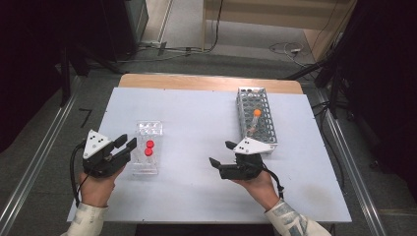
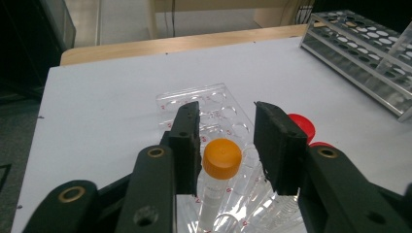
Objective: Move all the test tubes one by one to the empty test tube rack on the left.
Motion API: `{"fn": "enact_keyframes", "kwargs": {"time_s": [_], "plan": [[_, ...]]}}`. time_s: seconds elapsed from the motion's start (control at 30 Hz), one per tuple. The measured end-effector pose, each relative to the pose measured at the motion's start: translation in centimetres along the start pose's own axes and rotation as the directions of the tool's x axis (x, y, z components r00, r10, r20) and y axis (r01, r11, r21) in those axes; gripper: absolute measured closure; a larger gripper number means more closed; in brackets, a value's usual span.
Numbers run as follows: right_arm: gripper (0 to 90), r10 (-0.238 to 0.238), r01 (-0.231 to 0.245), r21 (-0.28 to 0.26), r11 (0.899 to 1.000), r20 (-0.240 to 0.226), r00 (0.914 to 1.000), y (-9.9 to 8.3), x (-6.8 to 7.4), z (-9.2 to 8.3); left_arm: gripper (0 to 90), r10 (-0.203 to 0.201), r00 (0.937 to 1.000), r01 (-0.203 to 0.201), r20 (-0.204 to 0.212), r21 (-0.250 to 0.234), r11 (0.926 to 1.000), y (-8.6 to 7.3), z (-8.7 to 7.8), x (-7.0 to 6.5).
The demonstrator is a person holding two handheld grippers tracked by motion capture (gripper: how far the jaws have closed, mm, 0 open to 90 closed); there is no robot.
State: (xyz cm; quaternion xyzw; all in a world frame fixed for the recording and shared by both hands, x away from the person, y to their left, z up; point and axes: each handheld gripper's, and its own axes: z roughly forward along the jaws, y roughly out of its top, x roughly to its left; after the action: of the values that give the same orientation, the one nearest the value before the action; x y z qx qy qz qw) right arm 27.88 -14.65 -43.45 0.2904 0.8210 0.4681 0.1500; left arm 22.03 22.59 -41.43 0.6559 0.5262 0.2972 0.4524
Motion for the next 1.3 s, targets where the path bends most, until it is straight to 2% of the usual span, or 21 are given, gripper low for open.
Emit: {"fn": "enact_keyframes", "kwargs": {"time_s": [0.1,0.17,0.27,0.37,0.47,0.63,0.7,0.77,0.83,0.93,1.2,1.3], "plan": [[23.0,0.005,-0.005,-0.002,1.000,0.015,0.9999,0.0,-0.2,-0.2,56.0,-0.025,0.9996,0.026,0.014,-0.019,0.9995,0.2,-0.3,0.0],[23.6,0.021,-0.021,-0.012,1.000,0.036,0.9991,0.1,-0.6,-0.4,49.4,-0.042,0.9988,0.043,0.026,-0.038,0.9984,0.4,-0.6,-0.3],[24.3,0.052,-0.051,-0.021,0.998,0.101,0.9935,0.1,-2.0,-0.9,38.7,-0.056,0.9972,0.058,0.050,-0.051,0.9970,0.7,-0.9,-0.9],[26.3,0.110,-0.105,-0.039,0.994,0.174,0.9786,0.0,-3.9,-1.6,24.9,-0.060,0.9958,0.063,0.069,-0.043,0.9971,1.0,-1.0,-1.7],[26.9,0.137,-0.126,-0.058,0.990,0.265,0.9546,-0.3,-5.7,-2.1,18.2,-0.072,0.9926,0.077,0.097,-0.048,0.9959,1.1,-1.0,-2.3],[30.7,0.189,-0.174,-0.076,0.982,0.345,0.9192,-0.7,-8.5,-2.0,17.1,-0.060,0.9908,0.067,0.121,-0.052,0.9964,1.4,-1.2,-3.1],[35.9,0.196,-0.179,-0.079,0.981,0.363,0.9110,-0.6,-9.3,-1.6,17.1,-0.057,0.9900,0.065,0.129,-0.057,0.9963,1.5,-1.2,-3.4],[40.4,0.201,-0.185,-0.079,0.980,0.391,0.8983,-0.5,-9.9,-1.1,17.1,-0.047,0.9897,0.055,0.135,-0.055,0.9970,1.5,-1.1,-3.6],[45.2,0.199,-0.187,-0.070,0.980,0.418,0.8865,-0.4,-10.4,-0.5,17.1,-0.042,0.9897,0.049,0.137,-0.051,0.9975,1.5,-1.1,-3.8],[49.6,0.197,-0.195,-0.050,0.980,0.446,0.8732,-0.2,-10.9,0.3,17.2,-0.041,0.9898,0.048,0.137,-0.051,0.9976,1.5,-1.0,-3.9],[61.2,0.187,-0.200,-0.027,0.979,0.496,0.8478,0.1,-11.6,1.8,17.4,-0.032,0.9898,0.039,0.139,-0.052,0.9979,1.5,-1.2,-4.0],[64.3,0.186,-0.198,-0.029,0.980,0.500,0.8459,0.0,-11.8,1.9,17.4,-0.035,0.9896,0.043,0.140,-0.055,0.9975,1.5,-1.2,-4.1]]}}
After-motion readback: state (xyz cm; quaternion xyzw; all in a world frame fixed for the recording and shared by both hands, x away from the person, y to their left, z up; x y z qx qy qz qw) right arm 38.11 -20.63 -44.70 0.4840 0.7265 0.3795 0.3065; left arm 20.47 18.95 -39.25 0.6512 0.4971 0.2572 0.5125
